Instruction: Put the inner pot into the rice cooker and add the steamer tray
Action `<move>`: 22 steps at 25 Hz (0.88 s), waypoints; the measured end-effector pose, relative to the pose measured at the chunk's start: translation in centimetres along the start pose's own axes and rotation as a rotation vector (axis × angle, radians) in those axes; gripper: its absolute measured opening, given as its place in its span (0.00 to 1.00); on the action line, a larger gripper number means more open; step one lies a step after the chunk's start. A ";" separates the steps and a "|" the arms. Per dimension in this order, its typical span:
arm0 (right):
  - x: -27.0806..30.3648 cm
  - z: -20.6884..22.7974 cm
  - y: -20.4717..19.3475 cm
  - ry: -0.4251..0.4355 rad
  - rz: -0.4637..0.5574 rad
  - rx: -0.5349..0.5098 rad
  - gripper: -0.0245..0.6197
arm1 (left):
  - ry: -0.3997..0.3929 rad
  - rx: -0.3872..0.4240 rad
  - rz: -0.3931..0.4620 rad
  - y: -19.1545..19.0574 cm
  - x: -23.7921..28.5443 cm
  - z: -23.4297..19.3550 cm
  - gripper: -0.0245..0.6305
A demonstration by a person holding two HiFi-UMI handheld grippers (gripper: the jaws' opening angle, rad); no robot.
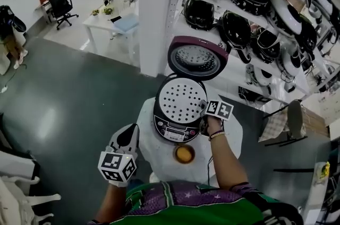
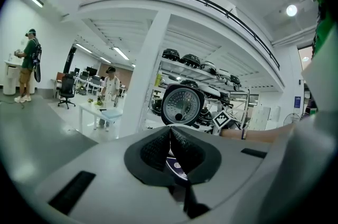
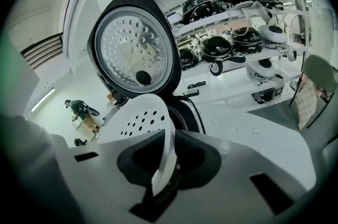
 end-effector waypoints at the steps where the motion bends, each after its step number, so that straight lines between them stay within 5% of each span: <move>1: 0.0 -0.1 -0.1 -0.005 0.006 -0.009 0.13 | 0.002 -0.002 -0.001 -0.1 -0.1 -0.1 0.07; 11: -1.4 -0.6 -1.9 -0.014 0.024 -0.051 0.23 | -0.049 0.003 -0.022 -0.4 -0.5 -1.3 0.07; 22: -1.3 -1.2 -3.3 -0.032 0.001 -0.050 0.22 | -0.071 0.010 -0.011 -0.7 -2.7 -2.7 0.07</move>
Point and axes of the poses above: the fingertips, and each gripper's own axes: x forward along the fingers, z to its right, y out of its top, the point moved 10 cm from there along -x, backward along the fingers, and after that the axes turned 2 degrees about -z, right-handed, at the moved point
